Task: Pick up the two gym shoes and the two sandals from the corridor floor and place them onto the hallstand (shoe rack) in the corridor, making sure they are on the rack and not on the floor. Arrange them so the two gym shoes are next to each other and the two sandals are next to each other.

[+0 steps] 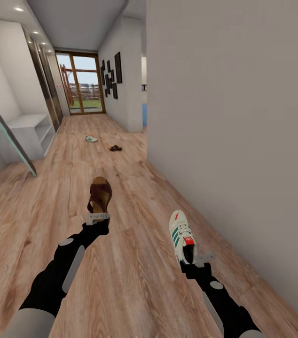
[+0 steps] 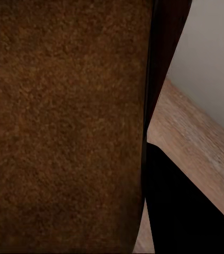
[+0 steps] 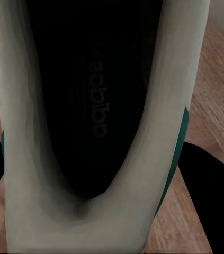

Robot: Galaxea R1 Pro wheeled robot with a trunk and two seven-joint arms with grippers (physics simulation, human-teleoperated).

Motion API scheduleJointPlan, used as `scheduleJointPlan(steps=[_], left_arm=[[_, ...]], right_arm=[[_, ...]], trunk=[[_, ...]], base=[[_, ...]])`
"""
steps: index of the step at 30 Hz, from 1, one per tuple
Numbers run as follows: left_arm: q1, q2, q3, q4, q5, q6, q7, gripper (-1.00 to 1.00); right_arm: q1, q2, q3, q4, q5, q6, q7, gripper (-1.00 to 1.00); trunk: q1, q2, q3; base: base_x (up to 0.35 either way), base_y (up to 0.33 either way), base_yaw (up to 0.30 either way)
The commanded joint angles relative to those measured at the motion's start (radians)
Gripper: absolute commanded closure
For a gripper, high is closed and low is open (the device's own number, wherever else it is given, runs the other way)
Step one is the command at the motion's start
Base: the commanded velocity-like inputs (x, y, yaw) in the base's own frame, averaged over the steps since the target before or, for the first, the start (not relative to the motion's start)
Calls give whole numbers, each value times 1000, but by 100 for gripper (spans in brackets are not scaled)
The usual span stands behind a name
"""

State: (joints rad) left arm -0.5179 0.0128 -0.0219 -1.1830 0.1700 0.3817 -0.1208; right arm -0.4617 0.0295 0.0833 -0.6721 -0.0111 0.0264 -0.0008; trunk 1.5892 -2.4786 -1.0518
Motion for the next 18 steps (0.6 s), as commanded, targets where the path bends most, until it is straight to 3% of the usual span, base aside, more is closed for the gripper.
scheduleJointPlan(steps=[1,9,18], left_arm=[[-1,0,-1,-1,6,6,0,100],[-1,-1,-2,-1,6,6,0,100],[-1,-1,-2,-1,6,6,0,100]], right_arm=[[0,0,1,-1,-1,3,-1,100],[0,0,1,-1,-1,3,-1,100],[0,0,1,-1,-1,3,-1,100]], trunk=[[-1,0,-1],[-1,0,-1],[-1,0,-1]], base=[[-236,-200,290],[-202,-156,294],[-17,-10,295]])
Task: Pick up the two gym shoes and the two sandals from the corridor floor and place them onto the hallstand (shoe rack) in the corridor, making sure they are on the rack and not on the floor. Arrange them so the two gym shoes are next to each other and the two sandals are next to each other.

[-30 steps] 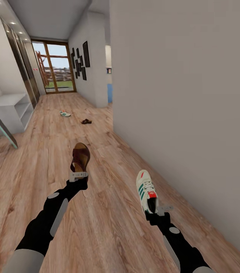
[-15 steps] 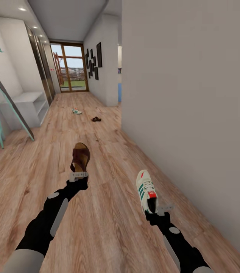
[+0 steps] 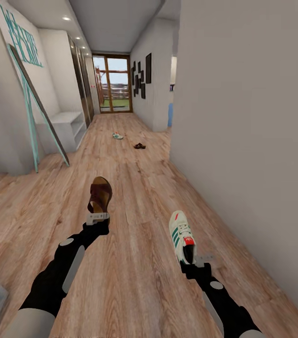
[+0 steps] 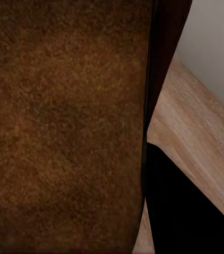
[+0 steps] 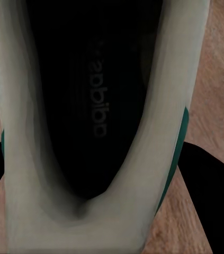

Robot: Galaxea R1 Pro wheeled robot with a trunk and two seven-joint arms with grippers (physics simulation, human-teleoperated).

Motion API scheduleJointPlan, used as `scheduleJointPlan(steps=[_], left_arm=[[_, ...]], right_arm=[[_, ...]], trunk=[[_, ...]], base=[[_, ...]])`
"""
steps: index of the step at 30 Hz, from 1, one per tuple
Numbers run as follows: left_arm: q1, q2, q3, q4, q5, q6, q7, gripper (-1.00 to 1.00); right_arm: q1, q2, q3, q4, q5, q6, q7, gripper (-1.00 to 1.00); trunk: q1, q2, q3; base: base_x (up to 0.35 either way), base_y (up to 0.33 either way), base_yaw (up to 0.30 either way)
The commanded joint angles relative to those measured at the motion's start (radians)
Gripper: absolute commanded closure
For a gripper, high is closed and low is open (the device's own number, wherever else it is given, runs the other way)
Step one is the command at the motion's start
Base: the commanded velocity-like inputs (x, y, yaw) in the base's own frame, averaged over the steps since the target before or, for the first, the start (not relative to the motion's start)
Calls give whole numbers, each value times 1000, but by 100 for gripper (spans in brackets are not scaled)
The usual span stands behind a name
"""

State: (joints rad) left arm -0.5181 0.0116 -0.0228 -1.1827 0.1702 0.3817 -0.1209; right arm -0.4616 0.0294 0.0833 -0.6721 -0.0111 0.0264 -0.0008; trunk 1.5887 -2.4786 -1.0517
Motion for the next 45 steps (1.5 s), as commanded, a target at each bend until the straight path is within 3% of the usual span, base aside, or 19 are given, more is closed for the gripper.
scheduleJointPlan(steps=[1,17,31,40,42,45], left_arm=[[-1,1,-1,-1,6,6,0,100],[0,1,0,-2,6,6,0,100],[-1,1,0,-2,6,6,0,100],[-1,1,1,-2,6,-2,0,100],[0,1,10,-2,6,-9,1,100],[8,0,59,1,6,-70,1,100]], right_arm=[[0,0,1,-1,-1,3,-1,100],[0,0,1,-1,-1,3,-1,100],[0,0,1,-1,-1,3,-1,100],[0,0,1,-1,-2,3,-1,100],[0,0,1,-1,-2,3,-1,100],[0,0,1,-1,-2,3,-1,100]], trunk=[[0,0,-1],[0,0,-1],[0,0,-1],[0,0,-1],[0,0,-1],[0,0,-1]], base=[[72,-43,295],[179,-206,295],[10,-282,295],[0,-39,295],[0,-1,295],[0,0,295]])
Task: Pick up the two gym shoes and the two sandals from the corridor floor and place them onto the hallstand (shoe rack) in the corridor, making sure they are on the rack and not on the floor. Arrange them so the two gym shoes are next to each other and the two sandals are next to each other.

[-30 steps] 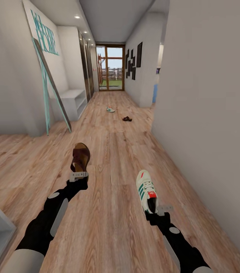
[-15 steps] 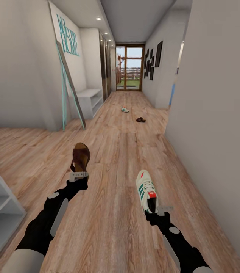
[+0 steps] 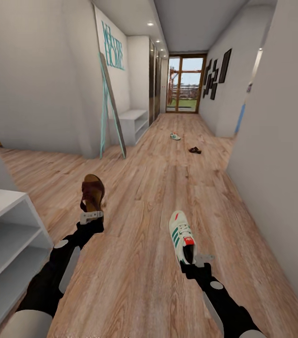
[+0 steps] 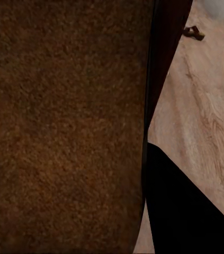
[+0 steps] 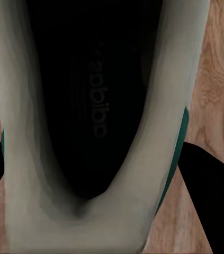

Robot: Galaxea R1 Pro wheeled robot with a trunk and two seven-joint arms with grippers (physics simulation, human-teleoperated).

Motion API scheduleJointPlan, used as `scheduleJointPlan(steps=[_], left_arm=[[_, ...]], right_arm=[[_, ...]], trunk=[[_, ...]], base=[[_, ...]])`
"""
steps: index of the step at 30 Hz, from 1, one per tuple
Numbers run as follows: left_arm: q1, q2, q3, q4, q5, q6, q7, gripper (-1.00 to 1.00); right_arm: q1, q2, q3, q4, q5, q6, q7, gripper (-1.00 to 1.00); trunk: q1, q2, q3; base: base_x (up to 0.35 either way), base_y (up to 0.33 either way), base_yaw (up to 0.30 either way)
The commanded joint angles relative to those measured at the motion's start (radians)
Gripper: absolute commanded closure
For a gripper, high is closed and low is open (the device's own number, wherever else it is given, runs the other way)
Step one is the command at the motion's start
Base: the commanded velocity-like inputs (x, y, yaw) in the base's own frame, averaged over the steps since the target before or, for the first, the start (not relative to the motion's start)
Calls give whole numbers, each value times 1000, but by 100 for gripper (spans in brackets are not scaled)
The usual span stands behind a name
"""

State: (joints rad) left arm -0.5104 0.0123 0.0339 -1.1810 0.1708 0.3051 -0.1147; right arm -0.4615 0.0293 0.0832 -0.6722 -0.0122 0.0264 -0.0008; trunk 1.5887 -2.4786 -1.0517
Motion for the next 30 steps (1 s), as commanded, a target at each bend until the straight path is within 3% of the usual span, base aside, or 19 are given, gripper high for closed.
scheduleJointPlan(steps=[1,2,4,7,18,30], left_arm=[[37,-1,15,0,6,-97,-5,100],[59,-1,18,0,6,-171,-6,100],[78,-1,19,0,6,-239,-5,100],[89,-2,20,0,8,-270,-5,100],[92,-5,19,0,8,-274,-5,100],[93,-5,18,0,8,-274,-5,100]], right_arm=[[0,0,1,-1,-1,3,-1,100],[0,0,1,-1,-2,2,-1,100],[0,0,1,-1,-2,3,-1,100],[0,0,1,-1,-1,3,-1,100],[0,0,1,-1,-2,3,-1,100],[0,0,1,-1,-2,3,-1,100]], trunk=[[0,0,-1],[0,0,-1],[0,0,-1],[0,0,-1],[0,0,-1],[0,0,-1]], base=[[0,0,295],[0,0,295],[0,0,295],[0,0,295],[0,-16,295],[0,-259,295]])
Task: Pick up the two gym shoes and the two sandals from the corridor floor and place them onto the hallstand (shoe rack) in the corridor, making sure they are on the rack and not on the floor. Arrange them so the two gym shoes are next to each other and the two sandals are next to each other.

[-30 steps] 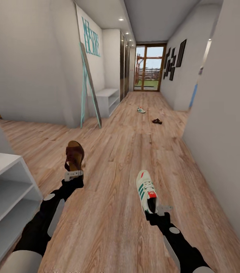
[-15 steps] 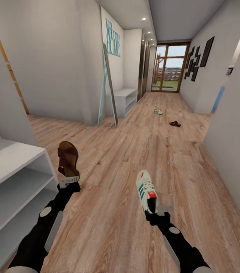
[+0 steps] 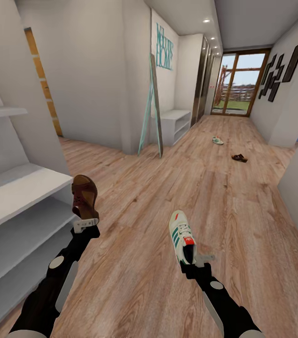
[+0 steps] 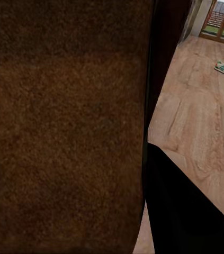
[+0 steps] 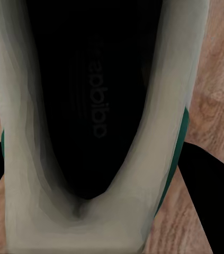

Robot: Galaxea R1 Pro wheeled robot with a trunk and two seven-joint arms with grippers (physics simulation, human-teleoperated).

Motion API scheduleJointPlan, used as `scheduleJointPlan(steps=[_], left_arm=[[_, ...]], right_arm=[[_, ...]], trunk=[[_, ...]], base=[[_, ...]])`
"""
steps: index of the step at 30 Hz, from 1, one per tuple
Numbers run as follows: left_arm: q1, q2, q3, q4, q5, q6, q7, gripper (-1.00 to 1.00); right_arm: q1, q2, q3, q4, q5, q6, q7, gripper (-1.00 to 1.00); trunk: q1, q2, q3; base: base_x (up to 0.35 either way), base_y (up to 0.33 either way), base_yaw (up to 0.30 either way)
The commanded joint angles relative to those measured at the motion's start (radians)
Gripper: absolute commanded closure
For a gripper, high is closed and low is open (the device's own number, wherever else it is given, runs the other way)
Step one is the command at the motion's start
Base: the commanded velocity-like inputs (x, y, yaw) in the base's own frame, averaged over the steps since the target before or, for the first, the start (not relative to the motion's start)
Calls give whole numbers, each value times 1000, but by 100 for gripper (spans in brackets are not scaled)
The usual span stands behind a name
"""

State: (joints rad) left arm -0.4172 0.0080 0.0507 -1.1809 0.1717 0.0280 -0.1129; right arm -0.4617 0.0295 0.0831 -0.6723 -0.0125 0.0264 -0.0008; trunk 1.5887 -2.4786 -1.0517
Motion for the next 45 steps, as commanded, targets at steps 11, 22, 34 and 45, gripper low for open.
scheduleJointPlan(steps=[11,22,34,45], left_arm=[[-1,-1,1,0,8,3,-7,100],[0,-2,1,0,8,3,-7,100],[0,-2,1,0,8,3,-7,100],[0,-2,1,0,8,3,-7,100]], right_arm=[[0,0,1,-1,-1,3,-1,100],[0,0,1,-1,-1,3,-1,100],[0,0,1,-1,-1,3,-1,100],[0,0,1,-1,-1,3,-1,100]], trunk=[[0,0,-1],[0,0,-1],[0,0,-1],[0,0,-1]], base=[[0,-92,295],[-60,-45,295],[-109,-75,295],[-1,-121,295]])
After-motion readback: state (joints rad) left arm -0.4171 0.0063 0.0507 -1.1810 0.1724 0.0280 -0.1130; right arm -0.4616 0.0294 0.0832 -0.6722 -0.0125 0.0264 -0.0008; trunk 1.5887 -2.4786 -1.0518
